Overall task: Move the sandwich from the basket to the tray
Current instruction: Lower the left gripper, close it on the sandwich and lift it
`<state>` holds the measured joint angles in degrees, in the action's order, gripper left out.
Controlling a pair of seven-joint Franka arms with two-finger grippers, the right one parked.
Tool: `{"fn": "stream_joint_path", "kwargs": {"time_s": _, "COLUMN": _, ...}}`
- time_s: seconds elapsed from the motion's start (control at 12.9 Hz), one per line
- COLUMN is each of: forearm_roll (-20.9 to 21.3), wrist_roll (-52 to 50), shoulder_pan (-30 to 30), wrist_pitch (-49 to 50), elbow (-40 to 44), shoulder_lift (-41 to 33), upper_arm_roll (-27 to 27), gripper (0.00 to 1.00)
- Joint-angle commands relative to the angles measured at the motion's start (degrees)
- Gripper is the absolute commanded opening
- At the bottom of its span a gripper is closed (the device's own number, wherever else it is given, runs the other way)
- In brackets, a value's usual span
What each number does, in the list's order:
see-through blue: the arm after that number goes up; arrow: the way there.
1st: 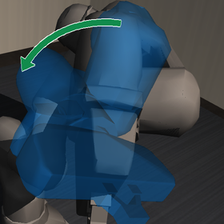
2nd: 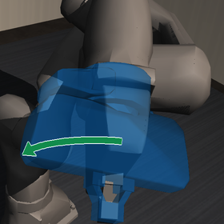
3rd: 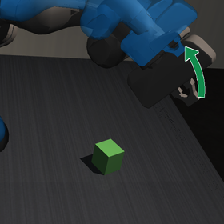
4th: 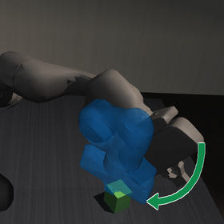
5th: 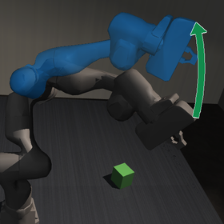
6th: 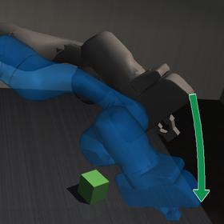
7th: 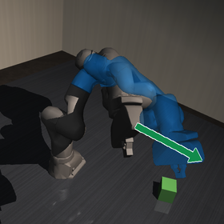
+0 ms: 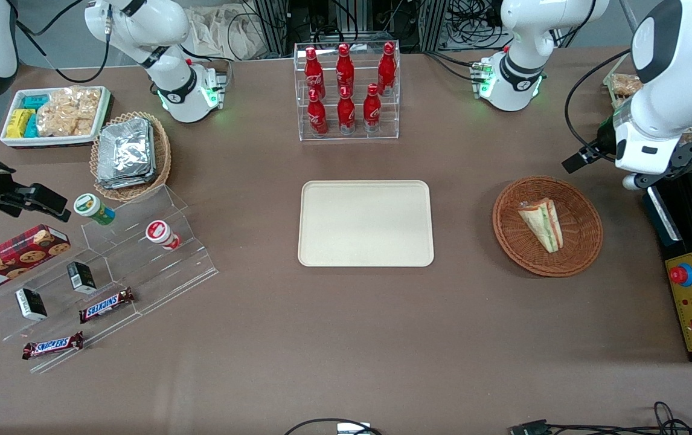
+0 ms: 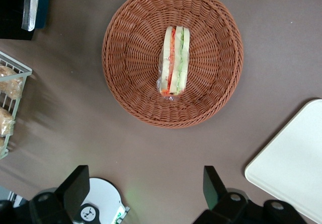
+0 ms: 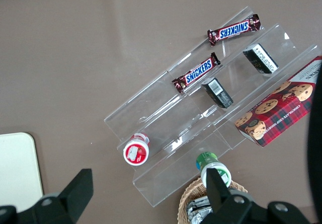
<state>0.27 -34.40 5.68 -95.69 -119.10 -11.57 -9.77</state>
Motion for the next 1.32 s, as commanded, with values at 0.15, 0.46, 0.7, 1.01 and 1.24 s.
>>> {"fn": "stream_joint_path", "kwargs": {"time_s": 0.15, "forearm_roll": 2.3, "wrist_roll": -0.5, "shoulder_pan": 0.4, "wrist_pitch": -12.1, "elbow": -10.1, "shoulder_lift": -1.2, "upper_arm_roll": 0.1, "gripper": 1.0}}
{"fn": "stream_joint_path", "kwargs": {"time_s": 0.46, "forearm_roll": 5.1, "wrist_roll": -0.2, "shoulder_pan": 1.6, "wrist_pitch": -28.6, "elbow": -18.4, "shoulder_lift": 3.8, "upper_arm_roll": 0.2, "gripper": 1.0}}
{"fn": "stream_joint_path", "kwargs": {"time_s": 0.7, "forearm_roll": 6.7, "wrist_roll": -0.1, "shoulder_pan": 1.6, "wrist_pitch": -41.0, "elbow": -21.1, "shoulder_lift": 11.5, "upper_arm_roll": 2.5, "gripper": 1.0}}
{"fn": "stream_joint_path", "kwargs": {"time_s": 1.01, "forearm_roll": 6.6, "wrist_roll": -0.1, "shoulder_pan": 1.6, "wrist_pitch": -46.0, "elbow": -21.6, "shoulder_lift": 16.2, "upper_arm_roll": 2.5, "gripper": 1.0}}
{"fn": "stream_joint_path", "kwargs": {"time_s": 1.24, "forearm_roll": 6.6, "wrist_roll": -0.2, "shoulder_pan": 1.6, "wrist_pitch": -47.5, "elbow": -21.6, "shoulder_lift": 17.7, "upper_arm_roll": 2.5, "gripper": 1.0}}
